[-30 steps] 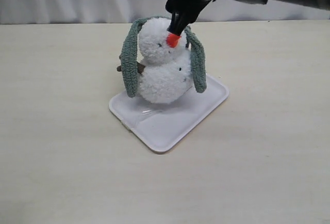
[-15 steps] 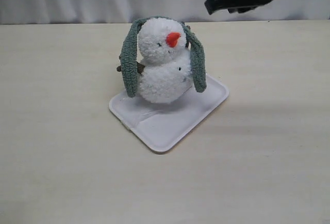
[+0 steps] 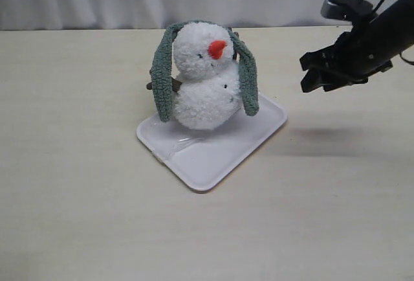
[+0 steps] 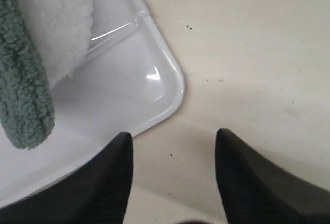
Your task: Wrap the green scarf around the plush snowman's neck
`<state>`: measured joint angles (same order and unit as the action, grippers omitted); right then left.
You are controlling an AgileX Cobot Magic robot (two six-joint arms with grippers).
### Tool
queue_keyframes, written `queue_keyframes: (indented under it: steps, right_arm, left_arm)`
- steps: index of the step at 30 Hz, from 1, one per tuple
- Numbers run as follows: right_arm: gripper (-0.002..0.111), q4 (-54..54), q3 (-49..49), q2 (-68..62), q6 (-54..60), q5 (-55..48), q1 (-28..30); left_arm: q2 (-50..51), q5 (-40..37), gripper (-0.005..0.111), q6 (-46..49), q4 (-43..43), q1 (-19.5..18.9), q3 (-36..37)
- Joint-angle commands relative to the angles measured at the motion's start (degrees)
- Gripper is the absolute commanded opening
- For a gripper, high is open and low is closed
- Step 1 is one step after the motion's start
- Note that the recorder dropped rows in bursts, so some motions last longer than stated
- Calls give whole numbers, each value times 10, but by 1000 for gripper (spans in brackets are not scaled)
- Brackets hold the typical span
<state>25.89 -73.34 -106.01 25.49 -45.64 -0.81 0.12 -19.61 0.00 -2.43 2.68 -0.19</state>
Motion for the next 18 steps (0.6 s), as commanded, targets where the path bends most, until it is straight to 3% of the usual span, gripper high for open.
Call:
queue_keyframes:
  steps: [1, 15, 18]
  right_arm:
    - [48, 15, -3, -34, 38, 57, -26]
    - [47, 43, -34, -164, 82, 119, -27]
    - [38, 66, -34, -174, 95, 112, -27]
  left_arm:
    - [-1, 6, 0, 0, 1, 0, 2]
    - [-1, 6, 0, 0, 1, 0, 2]
    - [-1, 6, 0, 0, 1, 0, 2]
